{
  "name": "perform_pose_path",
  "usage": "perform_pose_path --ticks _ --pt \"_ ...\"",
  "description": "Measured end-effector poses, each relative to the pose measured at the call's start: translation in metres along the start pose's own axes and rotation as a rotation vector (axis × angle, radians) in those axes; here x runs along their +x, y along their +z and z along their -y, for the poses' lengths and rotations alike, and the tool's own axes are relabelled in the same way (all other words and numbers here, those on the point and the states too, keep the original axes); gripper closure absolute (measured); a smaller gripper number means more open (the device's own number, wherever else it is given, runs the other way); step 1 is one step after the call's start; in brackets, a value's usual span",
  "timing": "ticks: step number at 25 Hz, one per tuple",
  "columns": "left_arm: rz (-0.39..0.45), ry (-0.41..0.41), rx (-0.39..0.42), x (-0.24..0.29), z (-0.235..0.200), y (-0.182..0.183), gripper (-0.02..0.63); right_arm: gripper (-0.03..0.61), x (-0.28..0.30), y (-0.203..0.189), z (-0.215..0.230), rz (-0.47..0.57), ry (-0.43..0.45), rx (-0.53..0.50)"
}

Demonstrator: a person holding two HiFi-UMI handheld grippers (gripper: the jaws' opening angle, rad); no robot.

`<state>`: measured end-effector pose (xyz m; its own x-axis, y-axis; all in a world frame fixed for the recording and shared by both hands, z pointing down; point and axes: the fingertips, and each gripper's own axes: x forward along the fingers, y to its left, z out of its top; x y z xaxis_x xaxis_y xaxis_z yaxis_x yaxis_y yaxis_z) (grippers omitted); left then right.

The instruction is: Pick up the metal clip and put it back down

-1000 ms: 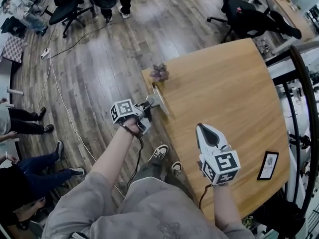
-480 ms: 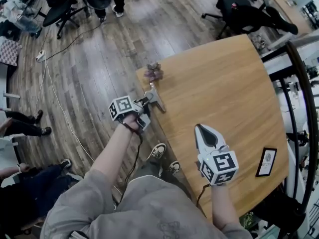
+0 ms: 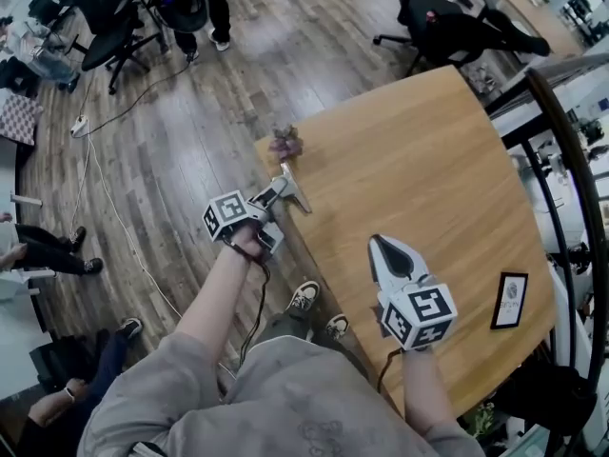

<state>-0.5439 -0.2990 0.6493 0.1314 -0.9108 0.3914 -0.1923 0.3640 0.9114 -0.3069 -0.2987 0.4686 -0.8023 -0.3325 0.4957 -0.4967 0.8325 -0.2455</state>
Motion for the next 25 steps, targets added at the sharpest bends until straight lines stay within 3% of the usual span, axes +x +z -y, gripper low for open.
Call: perform_pose_path --ticks 4,9,17,21,25 --pt "-0.01 -0.001 0.12 -0.022 0.034 -0.009 0.242 0.566 -0.023 0.019 0.002 0.043 -0.011 -0.014" --pt "-0.056 -0.08 0.327 -0.052 0.098 -0.032 0.329 0.566 -0.053 0.05 -0.004 0.121 -0.014 -0.045" --pt "-0.037 -0.153 0.797 -0.101 0.209 -0.071 0.412 0.566 -0.117 0.1 -0.022 0.278 -0.021 -0.105" --pt "0.011 -0.197 1.032 -0.124 0.263 -0.093 0.443 0.566 -0.149 0.11 -0.032 0.343 -0.018 -0.142" --pt "0.052 -0.25 1.188 -0.142 0.306 -0.118 0.472 0.566 -0.177 0.115 -0.039 0.391 -0.019 -0.146"
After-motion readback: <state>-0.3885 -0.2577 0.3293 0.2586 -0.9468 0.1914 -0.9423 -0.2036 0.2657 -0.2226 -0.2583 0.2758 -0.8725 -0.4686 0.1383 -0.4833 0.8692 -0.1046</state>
